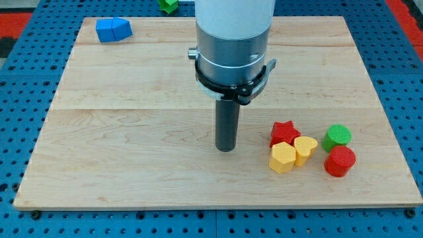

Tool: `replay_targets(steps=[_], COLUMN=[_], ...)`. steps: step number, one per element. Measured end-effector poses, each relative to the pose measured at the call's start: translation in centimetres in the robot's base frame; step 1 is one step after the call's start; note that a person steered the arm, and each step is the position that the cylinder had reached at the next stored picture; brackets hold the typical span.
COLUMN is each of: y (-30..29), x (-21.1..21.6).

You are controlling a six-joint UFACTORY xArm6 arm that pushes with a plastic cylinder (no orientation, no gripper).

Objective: Place the blue triangle into the group of blocks

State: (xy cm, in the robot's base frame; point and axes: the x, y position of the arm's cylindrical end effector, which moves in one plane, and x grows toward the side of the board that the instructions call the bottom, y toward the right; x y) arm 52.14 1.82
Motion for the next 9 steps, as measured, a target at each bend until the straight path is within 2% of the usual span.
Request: replay_targets(steps=[2, 3, 4, 5, 7, 8, 9], y=[0.1, 0.2, 4.6, 9.0, 21.9, 24.2, 21.7], x=[0.8, 4.4, 7.7, 7.5, 7.2, 5.4, 4.3])
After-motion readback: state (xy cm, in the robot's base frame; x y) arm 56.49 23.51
